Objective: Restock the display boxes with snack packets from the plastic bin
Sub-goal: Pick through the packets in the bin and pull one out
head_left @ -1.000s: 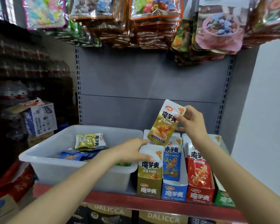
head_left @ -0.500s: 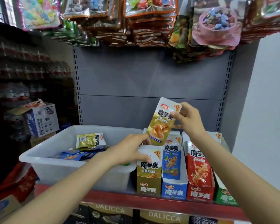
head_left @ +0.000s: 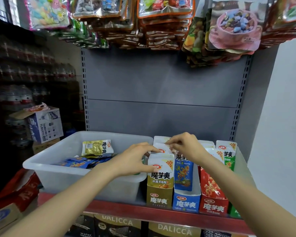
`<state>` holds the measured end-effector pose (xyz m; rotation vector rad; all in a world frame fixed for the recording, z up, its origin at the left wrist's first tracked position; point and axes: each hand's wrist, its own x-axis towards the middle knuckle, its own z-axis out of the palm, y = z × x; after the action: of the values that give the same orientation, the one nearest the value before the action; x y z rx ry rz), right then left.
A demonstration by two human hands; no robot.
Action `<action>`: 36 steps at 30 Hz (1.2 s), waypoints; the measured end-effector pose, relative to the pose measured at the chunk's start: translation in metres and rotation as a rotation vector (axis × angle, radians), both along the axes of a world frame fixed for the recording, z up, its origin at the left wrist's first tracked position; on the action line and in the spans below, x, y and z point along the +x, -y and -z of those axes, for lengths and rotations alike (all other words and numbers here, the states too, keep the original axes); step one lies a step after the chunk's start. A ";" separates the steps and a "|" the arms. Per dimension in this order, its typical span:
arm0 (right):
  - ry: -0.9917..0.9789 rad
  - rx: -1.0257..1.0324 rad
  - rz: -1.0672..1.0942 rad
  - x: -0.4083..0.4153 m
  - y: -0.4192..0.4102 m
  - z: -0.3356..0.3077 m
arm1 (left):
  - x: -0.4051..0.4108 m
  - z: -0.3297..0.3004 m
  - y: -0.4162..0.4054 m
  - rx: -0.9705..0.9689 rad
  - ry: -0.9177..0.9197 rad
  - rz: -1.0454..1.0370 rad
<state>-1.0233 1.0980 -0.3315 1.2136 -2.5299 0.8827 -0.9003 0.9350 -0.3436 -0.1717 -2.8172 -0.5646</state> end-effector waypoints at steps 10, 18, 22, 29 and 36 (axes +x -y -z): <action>0.034 0.083 -0.004 0.004 0.011 -0.016 | 0.004 0.004 0.006 0.068 0.027 -0.009; 0.104 -0.004 -0.131 0.038 0.125 -0.046 | 0.003 0.005 0.093 0.275 -0.179 -0.380; 0.199 0.216 -0.083 0.034 0.204 -0.024 | -0.007 0.017 0.164 0.238 -0.073 -0.578; 0.272 0.577 0.030 -0.005 0.280 0.026 | -0.026 0.024 0.222 0.120 0.219 -0.561; 0.207 0.351 0.091 -0.014 0.301 0.040 | -0.049 0.035 0.232 0.051 0.227 -0.544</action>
<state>-1.0370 0.7967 -0.3712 1.1335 -2.9758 0.5856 -0.9495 0.7029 -0.3784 0.6870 -2.8687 -0.5467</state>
